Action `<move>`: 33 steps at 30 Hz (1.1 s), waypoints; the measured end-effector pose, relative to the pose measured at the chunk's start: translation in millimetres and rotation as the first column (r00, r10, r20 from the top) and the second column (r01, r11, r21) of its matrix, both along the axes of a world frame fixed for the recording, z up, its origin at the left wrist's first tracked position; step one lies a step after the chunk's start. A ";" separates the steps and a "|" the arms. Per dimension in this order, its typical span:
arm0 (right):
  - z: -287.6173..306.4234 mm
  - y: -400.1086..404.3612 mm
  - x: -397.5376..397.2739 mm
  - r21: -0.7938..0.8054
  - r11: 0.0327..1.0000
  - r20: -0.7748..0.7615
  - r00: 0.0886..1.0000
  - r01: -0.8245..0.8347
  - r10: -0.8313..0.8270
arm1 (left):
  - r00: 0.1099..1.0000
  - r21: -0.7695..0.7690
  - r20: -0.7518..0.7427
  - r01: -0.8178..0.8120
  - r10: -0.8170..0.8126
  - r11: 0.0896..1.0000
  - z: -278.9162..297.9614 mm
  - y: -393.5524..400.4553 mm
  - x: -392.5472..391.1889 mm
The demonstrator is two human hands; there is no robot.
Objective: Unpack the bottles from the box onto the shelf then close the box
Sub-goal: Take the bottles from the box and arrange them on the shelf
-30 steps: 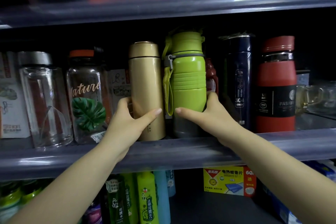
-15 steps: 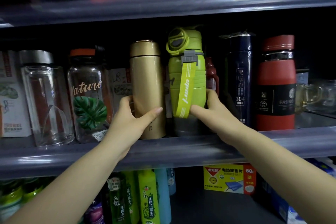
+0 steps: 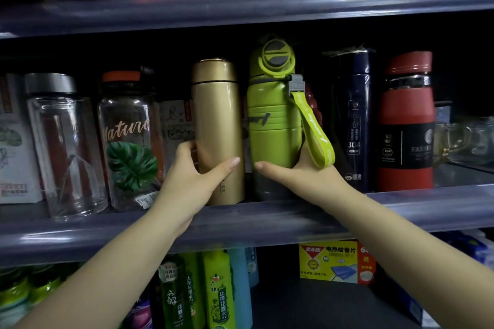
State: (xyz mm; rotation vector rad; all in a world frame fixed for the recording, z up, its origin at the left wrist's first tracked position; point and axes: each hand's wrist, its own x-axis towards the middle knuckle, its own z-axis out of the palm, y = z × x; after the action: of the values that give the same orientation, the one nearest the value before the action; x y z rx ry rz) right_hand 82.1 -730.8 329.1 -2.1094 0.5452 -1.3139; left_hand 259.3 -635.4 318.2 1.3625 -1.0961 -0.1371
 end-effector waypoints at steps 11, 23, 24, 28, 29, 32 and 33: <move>3.5 -1.5 -5.4 0.100 0.995 -0.026 1.000 -0.006 0.008 | 1.000 0.011 0.000 0.001 -0.001 1.000 1.0 2.4 -2.0; 1.5 -9.5 -4.2 0.125 0.992 0.010 1.000 -0.017 0.016 | 1.000 0.012 0.007 -0.017 0.017 1.000 1.5 1.1 -1.9; 1.4 -9.2 -4.5 0.119 0.993 0.002 1.000 -0.005 0.005 | 1.000 0.013 0.008 -0.022 0.022 1.000 1.3 0.8 -1.7; 1.1 -6.6 -4.9 0.081 0.993 -0.037 0.996 0.089 -0.086 | 0.997 0.033 0.037 -0.062 0.061 0.998 2.7 2.4 -4.4; 1.4 -5.1 -5.3 0.070 0.992 -0.046 0.993 0.108 -0.105 | 0.996 0.037 0.053 -0.077 0.075 0.996 3.4 3.7 -6.1; 4.2 -0.8 -7.2 0.044 0.988 -0.086 0.986 0.145 -0.141 | 0.990 0.047 0.091 -0.111 0.107 0.993 5.5 7.2 -10.1; 5.6 0.7 -8.2 0.042 0.987 -0.113 0.982 0.154 -0.149 | 0.988 0.057 0.106 -0.123 0.117 0.991 5.9 8.3 -11.7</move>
State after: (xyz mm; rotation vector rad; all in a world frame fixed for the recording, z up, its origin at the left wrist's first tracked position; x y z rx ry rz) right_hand 73.8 -730.1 334.7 -2.1425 0.7911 -1.2574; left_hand 247.5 -627.1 324.1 1.5021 -1.0988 -0.0138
